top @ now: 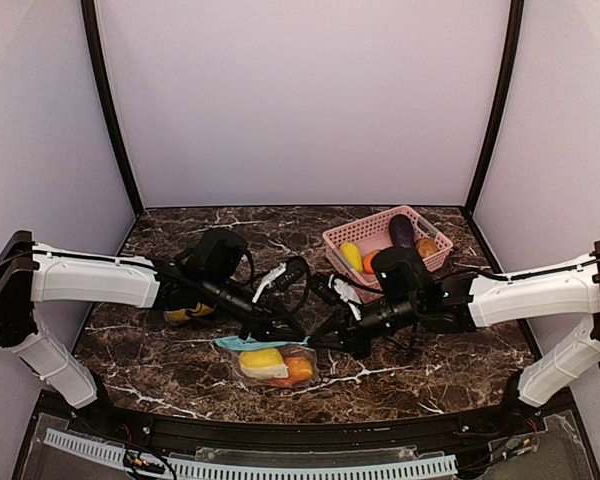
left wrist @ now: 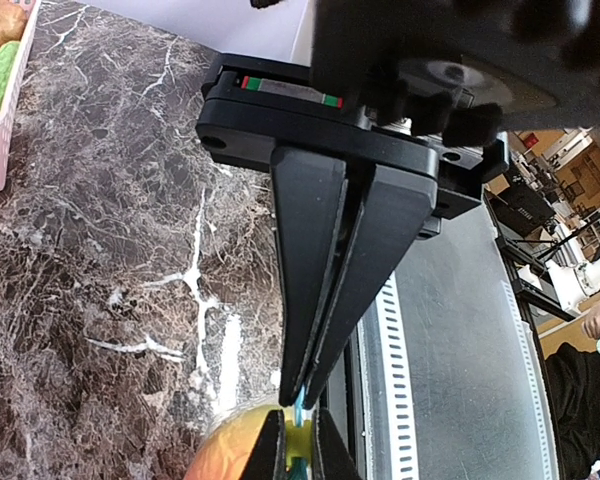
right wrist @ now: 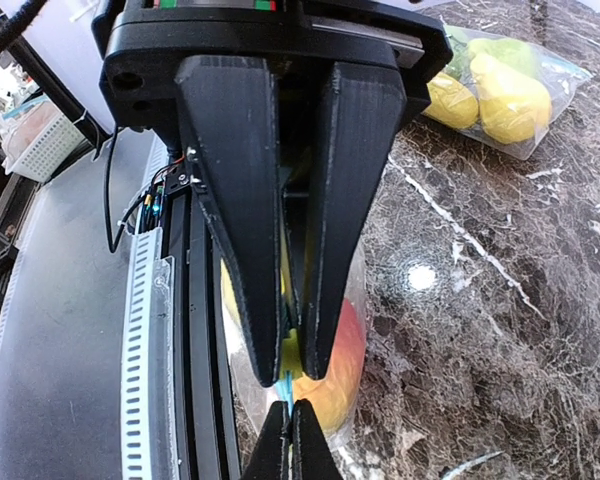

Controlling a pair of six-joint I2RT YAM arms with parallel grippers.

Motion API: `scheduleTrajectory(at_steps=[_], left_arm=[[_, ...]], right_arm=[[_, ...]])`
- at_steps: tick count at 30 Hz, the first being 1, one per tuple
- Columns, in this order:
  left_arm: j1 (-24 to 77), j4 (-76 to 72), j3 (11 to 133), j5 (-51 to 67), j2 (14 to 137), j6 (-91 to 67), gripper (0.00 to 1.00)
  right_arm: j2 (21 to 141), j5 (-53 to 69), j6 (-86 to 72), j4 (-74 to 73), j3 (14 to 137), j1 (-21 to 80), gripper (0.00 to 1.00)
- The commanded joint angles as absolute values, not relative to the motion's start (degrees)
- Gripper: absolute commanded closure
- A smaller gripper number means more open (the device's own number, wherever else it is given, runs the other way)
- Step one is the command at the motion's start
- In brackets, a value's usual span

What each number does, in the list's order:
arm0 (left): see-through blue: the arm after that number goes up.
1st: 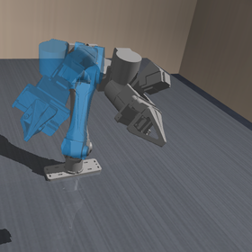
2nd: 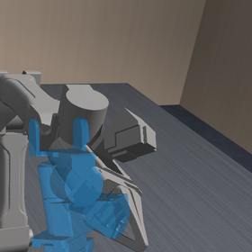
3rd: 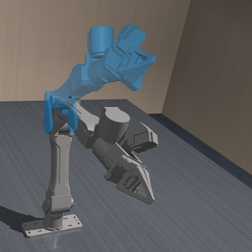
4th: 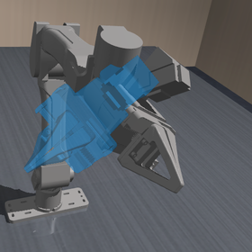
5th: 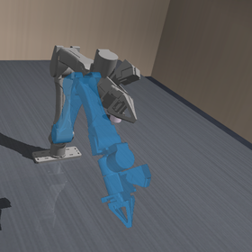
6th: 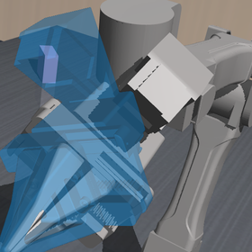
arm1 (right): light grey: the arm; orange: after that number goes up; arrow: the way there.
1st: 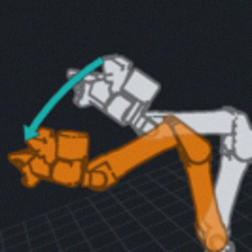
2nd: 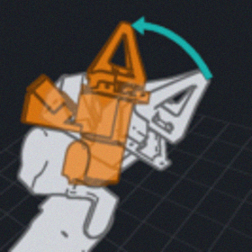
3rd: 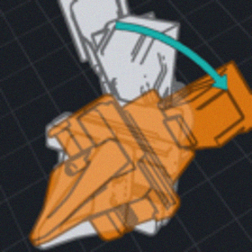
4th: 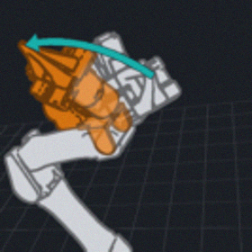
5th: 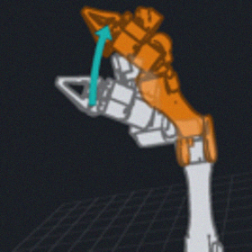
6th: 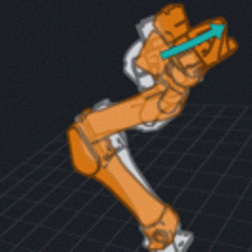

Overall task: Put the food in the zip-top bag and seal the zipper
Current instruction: Zip the zipper of the food storage bag.

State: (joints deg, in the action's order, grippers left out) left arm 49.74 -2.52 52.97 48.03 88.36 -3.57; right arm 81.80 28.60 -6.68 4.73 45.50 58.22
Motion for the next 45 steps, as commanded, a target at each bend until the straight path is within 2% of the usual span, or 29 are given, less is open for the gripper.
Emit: scheduleTrajectory(at_steps=[1, 16, 33, 45], left_arm=[[49.13, 5.63, 52.56, 47.27, 86.88, -2.31, 0.99], [48.57, 9.95, 53.86, 45.53, 86.80, -0.36, 0.99], [47.60, 14.26, 54.57, 44.65, 86.28, 2.66, 0.99], [46.26, 15.87, 53.68, 45.10, 85.18, 3.19, 0.99]], right_arm=[[79.87, 26.13, -6.67, -3.09, 43.94, 55.94, 1.00], [77.55, 19.60, -7.98, -10.95, 44.39, 54.96, 1.00], [77.14, 6.27, -11.86, -17.00, 45.60, 51.72, 1.00], [75.82, 3.28, -12.44, -18.31, 45.44, 49.07, 1.00]])
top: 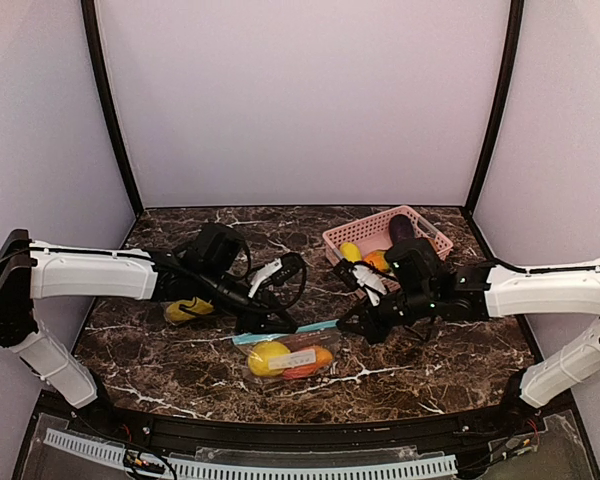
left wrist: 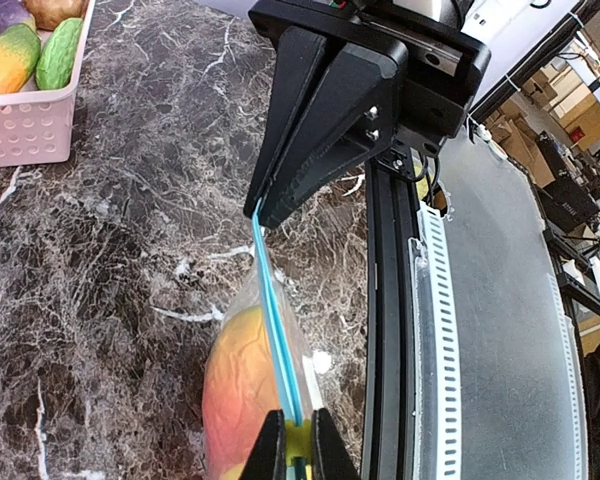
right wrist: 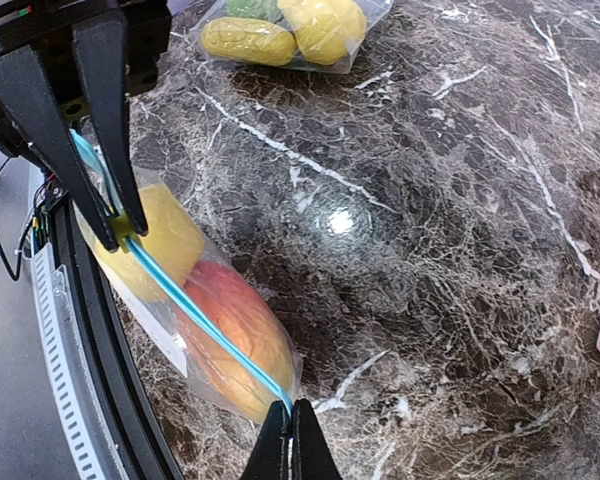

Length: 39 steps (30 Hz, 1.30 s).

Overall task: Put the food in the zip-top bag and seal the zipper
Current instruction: Zip the zipper of the food storage bag.

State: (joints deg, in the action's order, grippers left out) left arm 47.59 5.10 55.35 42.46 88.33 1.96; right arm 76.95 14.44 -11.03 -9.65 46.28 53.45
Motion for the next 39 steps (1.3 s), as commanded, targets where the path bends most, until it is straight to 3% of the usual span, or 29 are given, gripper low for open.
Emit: scheduleTrajectory(at_steps=[1, 29, 36, 39], left_arm=[[46.20, 16.23, 53.67, 45.09, 85.08, 3.31, 0.99], [41.49, 20.75, 53.36, 45.16, 83.49, 6.57, 0.99], [41.48, 18.56, 53.58, 43.74, 84.09, 3.49, 0.99], [41.48, 15.90, 53.54, 42.41, 84.40, 0.89, 0.99]], right_arm=[[75.64, 2.87, -12.59, -18.46, 45.51, 48.63, 1.00], [73.26, 0.58, -13.60, -23.02, 44.48, 41.02, 1.00], [73.56, 18.18, -10.38, -17.43, 44.10, 41.11, 1.00], [75.05, 20.06, -11.07, -15.92, 44.92, 41.13, 1.00]])
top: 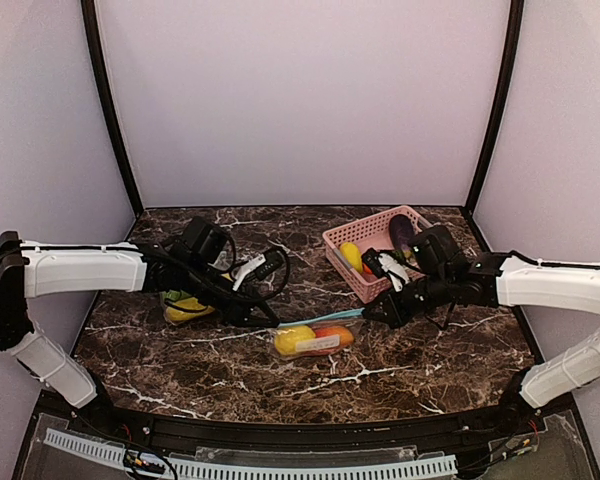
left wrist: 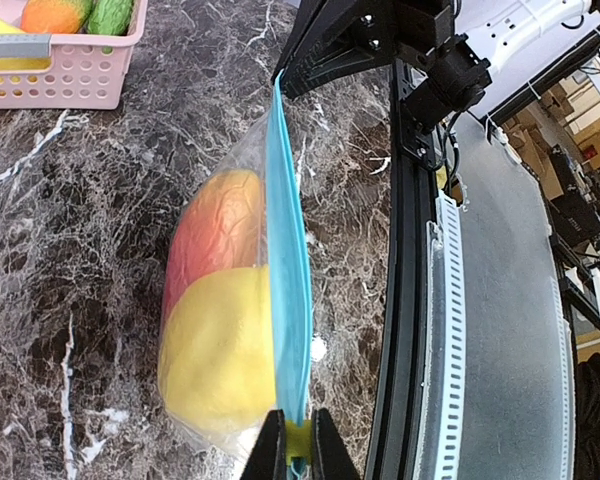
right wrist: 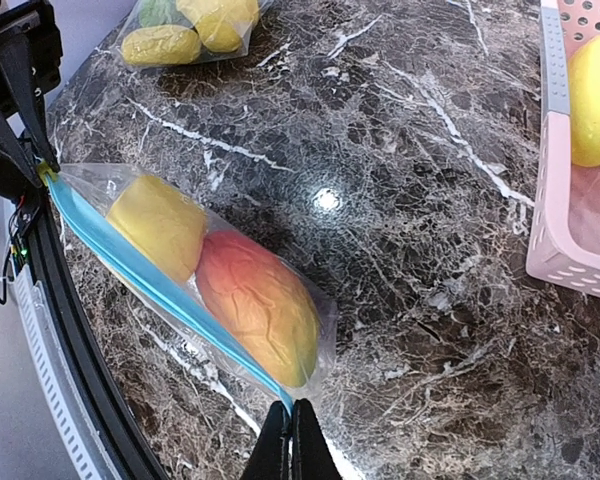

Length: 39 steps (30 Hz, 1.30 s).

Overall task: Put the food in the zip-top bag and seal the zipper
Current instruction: Zip the zipper of the food storage bag, then place the zipper food storage bag at the center of the board.

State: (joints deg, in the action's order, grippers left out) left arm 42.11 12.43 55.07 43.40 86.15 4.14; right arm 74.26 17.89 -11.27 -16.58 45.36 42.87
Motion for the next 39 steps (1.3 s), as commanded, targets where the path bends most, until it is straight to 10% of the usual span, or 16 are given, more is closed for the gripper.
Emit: scheduleTrajectory(at_steps=[1, 12, 18, 21, 25, 39], left_arm=[[41.44, 15.24, 53.45, 42.04, 84.32, -0.68, 0.99], [37.45, 7.68, 52.54, 28.37, 86.70, -12.44, 0.99], [33.68, 5.93, 52.33, 23.69, 87.84, -16.23, 0.88], [32.13, 5.30, 52.04, 21.80, 87.38, -17.35, 0.51], [28.68, 4.77, 51.78, 20.82, 83.80, -18.56, 0.25], [3.05, 19.40, 52.14, 15.46, 65.26, -13.58, 0.11]], right_arm=[[75.58, 20.13, -11.29, -15.57, 45.31, 41.11, 1.00], [73.25, 13.72, -13.51, -15.05, 48.15, 40.96, 0.29], [69.84, 6.38, -16.39, -16.32, 46.69, 39.61, 0.16], [69.12, 5.90, -18.14, -16.84, 45.53, 37.06, 0.09], [68.95, 5.89, -18.97, -17.69, 44.90, 33.60, 0.04], [57.72, 1.85, -16.48, -18.27, 39.64, 14.70, 0.02]])
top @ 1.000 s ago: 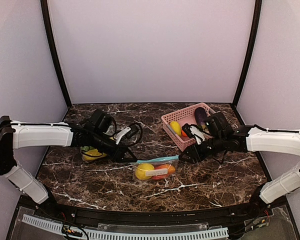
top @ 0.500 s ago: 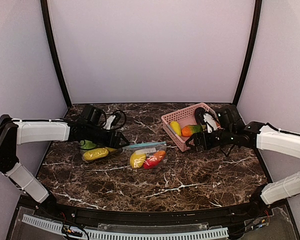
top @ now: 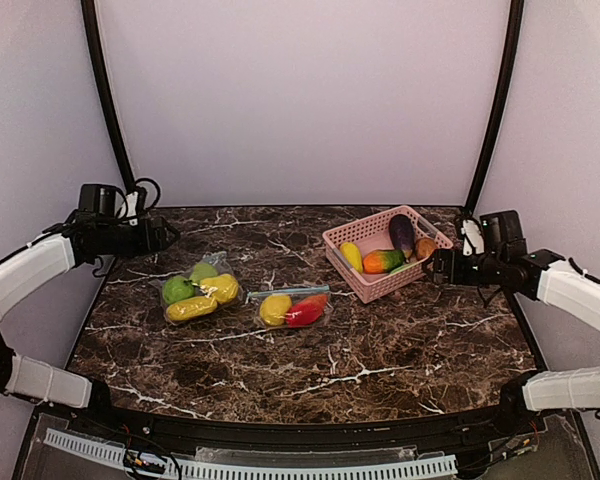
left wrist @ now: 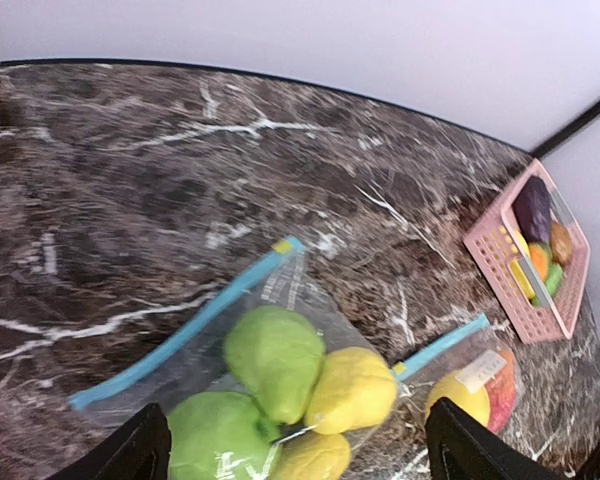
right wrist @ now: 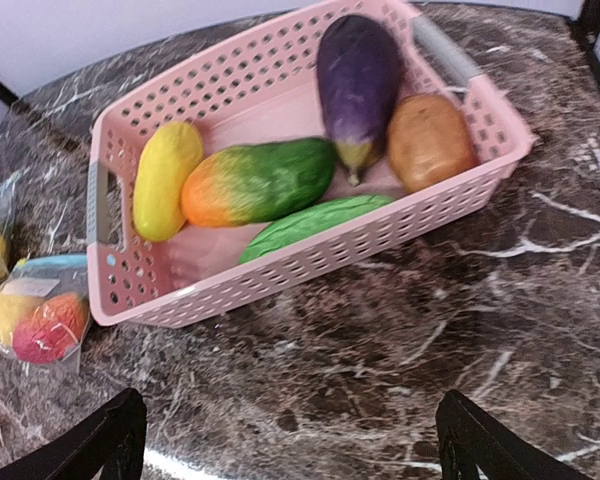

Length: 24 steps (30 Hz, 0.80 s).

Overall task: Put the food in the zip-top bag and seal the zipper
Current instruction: Place the zipper food storage bag at the center of the board, then reset both arms

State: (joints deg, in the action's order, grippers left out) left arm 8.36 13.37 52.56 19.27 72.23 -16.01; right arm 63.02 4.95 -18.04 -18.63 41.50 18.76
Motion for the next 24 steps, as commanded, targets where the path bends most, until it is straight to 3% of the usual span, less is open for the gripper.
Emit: scheduleTrajectory(at_steps=[1, 6, 11, 24], left_arm=[[2.76, 20.25, 52.00, 11.38, 63.83, -12.94, 0.09], [2.46, 20.80, 49.45, -1.15, 53.90, -7.65, 0.08], [2.54, 19.49, 46.07, -2.04, 47.63, -5.87, 0.04], [2.55, 20.10, 44.66, -3.07, 44.74, -6.82, 0.01]], right_arm=[[56.36, 1.46, -15.84, -17.84, 39.16, 13.60, 0.01], [47.25, -2.15, -13.26, -10.68, 34.20, 12.29, 0.02], [40.84, -3.55, -11.62, -6.89, 30.71, 12.28, 0.01], [39.14, -3.60, -11.62, -7.12, 30.36, 12.22, 0.01]])
